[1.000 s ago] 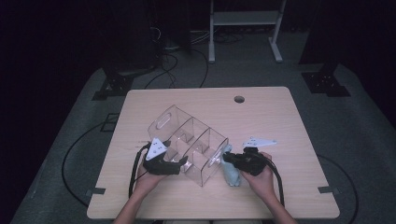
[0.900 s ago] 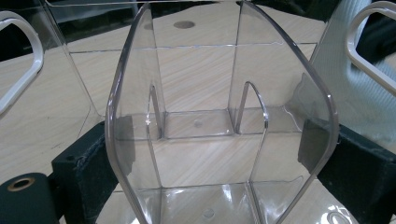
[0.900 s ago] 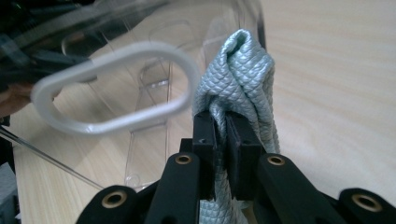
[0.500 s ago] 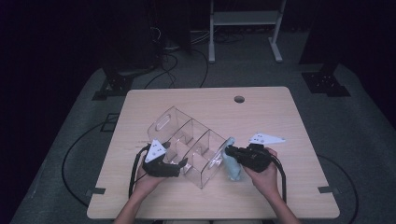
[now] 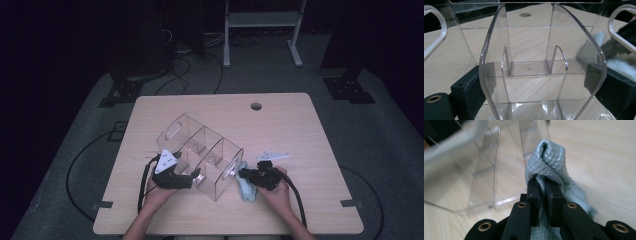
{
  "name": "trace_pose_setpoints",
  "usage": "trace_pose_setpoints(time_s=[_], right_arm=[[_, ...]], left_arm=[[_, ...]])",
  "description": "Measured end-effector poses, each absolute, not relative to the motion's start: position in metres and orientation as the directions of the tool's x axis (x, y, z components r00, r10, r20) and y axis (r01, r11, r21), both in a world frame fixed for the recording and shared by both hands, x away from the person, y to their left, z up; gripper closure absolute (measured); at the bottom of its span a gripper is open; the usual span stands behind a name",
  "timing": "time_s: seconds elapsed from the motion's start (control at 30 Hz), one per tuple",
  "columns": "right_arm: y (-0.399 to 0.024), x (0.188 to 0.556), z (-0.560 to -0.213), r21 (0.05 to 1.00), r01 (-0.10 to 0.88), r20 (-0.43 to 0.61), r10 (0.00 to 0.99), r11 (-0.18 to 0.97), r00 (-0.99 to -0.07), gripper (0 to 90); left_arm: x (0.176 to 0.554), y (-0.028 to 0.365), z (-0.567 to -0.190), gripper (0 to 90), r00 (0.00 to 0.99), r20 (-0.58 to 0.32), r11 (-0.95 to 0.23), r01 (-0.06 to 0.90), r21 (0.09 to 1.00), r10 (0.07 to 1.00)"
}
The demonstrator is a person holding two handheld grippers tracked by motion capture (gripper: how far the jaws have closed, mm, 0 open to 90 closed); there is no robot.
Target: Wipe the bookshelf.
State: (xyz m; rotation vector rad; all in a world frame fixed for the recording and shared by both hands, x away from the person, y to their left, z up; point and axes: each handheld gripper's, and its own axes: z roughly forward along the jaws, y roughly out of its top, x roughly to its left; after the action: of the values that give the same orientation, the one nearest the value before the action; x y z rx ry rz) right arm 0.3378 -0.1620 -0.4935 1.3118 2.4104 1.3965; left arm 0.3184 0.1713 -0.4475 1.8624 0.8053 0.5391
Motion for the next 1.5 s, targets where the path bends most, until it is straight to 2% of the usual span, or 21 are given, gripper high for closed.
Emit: trace_pose_setpoints(time_s=[0.13,0.33,0.43,0.47,0.53,0.77,0.9,0.93,1.0,1.23,1.3,1.43,1.5], right_arm=[[-0.159,0.342,-0.494,0.729,0.634,0.313,0.698,0.259,-0.644,82.1],[-0.162,0.346,-0.493,0.739,0.636,0.313,0.723,0.222,-0.615,82.2],[-0.157,0.341,-0.493,0.738,0.633,0.317,0.706,0.236,-0.633,82.2],[-0.15,0.334,-0.492,0.736,0.618,0.312,0.671,0.278,-0.673,82.1],[-0.147,0.332,-0.49,0.74,0.599,0.285,0.664,0.305,-0.691,82.2],[-0.151,0.34,-0.493,0.741,0.621,0.308,0.694,0.254,-0.651,82.2],[-0.143,0.332,-0.492,0.742,0.611,0.307,0.669,0.276,-0.676,82.1],[-0.135,0.325,-0.492,0.737,0.592,0.292,0.637,0.327,-0.714,82.1],[-0.132,0.323,-0.491,0.736,0.579,0.271,0.629,0.352,-0.728,82.1],[-0.14,0.33,-0.493,0.743,0.599,0.291,0.662,0.299,-0.691,82.1],[-0.135,0.324,-0.492,0.74,0.598,0.295,0.65,0.308,-0.7,82.1],[-0.116,0.305,-0.489,0.745,0.56,0.309,0.555,0.363,-0.772,82.0],[-0.114,0.302,-0.488,0.754,0.536,0.279,0.552,0.381,-0.785,82.1]], left_arm=[[0.319,0.172,-0.448,6.6,0.677,0.009,-0.279,0.291,0.915,0.736],[0.32,0.17,-0.448,6.4,0.669,0.01,-0.275,0.291,0.916,0.743],[0.321,0.17,-0.448,6.5,0.664,0.008,-0.271,0.295,0.916,0.748],[0.321,0.17,-0.448,6.6,0.662,0.009,-0.273,0.296,0.916,0.749],[0.321,0.172,-0.448,6.8,0.667,0.007,-0.273,0.295,0.916,0.745],[0.322,0.172,-0.448,6.8,0.66,0.007,-0.266,0.293,0.918,0.751],[0.322,0.172,-0.448,6.9,0.647,0.005,-0.261,0.301,0.917,0.763],[0.322,0.173,-0.448,6.9,0.651,0.005,-0.265,0.302,0.916,0.759],[0.323,0.174,-0.448,7.0,0.653,0.001,-0.263,0.305,0.915,0.758],[0.322,0.173,-0.448,6.9,0.65,0.004,-0.263,0.302,0.916,0.76],[0.323,0.173,-0.448,6.9,0.648,0.004,-0.263,0.302,0.916,0.761],[0.323,0.176,-0.448,7.0,0.65,-0.002,-0.259,0.305,0.916,0.76],[0.323,0.177,-0.449,7.0,0.651,0.001,-0.26,0.302,0.917,0.759]])
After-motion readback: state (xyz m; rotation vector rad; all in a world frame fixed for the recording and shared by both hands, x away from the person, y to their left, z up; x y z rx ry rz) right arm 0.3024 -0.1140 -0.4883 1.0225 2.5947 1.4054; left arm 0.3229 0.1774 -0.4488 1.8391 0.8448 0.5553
